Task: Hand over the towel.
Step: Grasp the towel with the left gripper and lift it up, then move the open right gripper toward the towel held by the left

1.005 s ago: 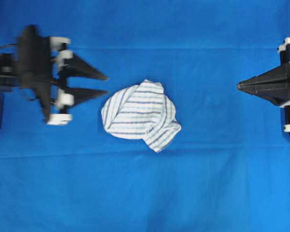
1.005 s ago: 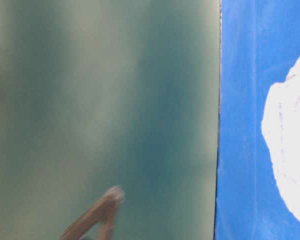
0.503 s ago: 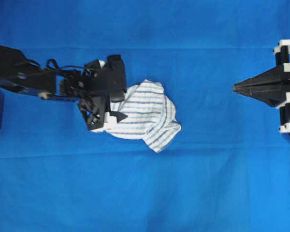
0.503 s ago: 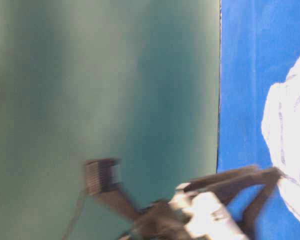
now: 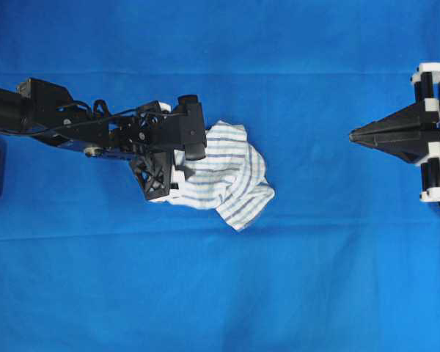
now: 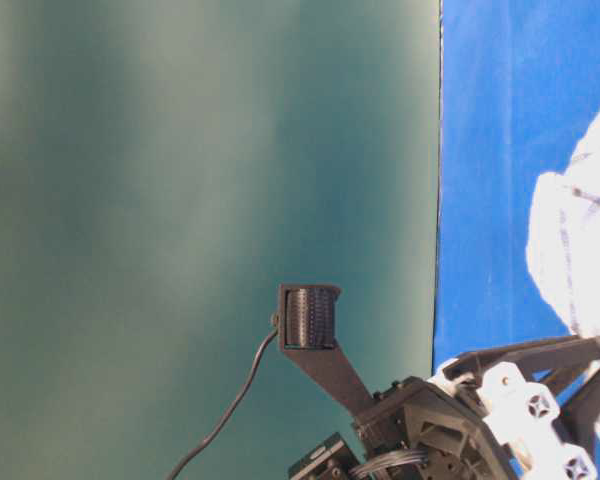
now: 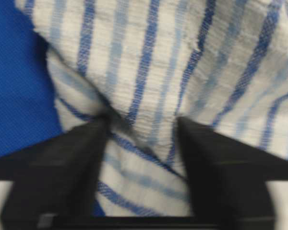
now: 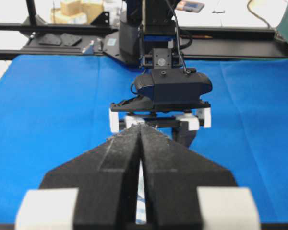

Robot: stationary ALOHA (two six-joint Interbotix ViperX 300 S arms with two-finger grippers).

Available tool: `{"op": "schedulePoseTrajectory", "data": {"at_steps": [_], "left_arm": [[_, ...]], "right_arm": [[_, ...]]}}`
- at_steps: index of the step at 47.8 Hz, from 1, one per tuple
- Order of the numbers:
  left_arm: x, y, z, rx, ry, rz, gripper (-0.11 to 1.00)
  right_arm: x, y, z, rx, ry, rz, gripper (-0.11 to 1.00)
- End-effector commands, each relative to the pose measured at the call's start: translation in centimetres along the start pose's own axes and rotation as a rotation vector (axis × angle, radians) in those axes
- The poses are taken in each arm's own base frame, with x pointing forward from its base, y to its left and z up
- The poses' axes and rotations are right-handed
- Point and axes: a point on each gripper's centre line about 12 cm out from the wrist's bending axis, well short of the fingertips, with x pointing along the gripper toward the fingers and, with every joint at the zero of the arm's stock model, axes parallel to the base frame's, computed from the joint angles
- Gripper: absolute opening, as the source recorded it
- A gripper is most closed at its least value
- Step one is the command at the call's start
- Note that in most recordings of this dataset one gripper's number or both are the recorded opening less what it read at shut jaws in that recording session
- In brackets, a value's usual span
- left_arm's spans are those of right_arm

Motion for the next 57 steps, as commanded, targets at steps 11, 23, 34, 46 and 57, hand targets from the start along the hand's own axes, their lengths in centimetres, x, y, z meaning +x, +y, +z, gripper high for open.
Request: {"op": "schedulePoseTrajectory", "data": {"at_steps": [11,23,34,46,57], "left_arm": [[-4.8,0.7,4.8,-0.011,-0.189,0.007,0.04],[-12.2,0.6,10.4,0.013,-0.461,0.007,0.04],[-17.9,-0.4,13.9,0.065,-0.72,-0.003,0.04],[-19.2,-0.7,14.6,0.07,-0.801,-0.011,0.04],[-19.3,-0.7,14.6,0.069,-0.802,-0.01,0.04]], "right_arm": [[0.2,0.0,0.9,-0.002,-0.017,0.0,0.0],[0.3,0.0,0.7,-0.005,-0.005,-0.001,0.0],[0.6,0.0,0.4,-0.003,0.006,0.001,0.0],[1.1,-0.2,-0.2,-0.002,0.017,-0.009,0.0],[1.3,-0.9,0.0,0.012,-0.004,-0.037,0.0]]}}
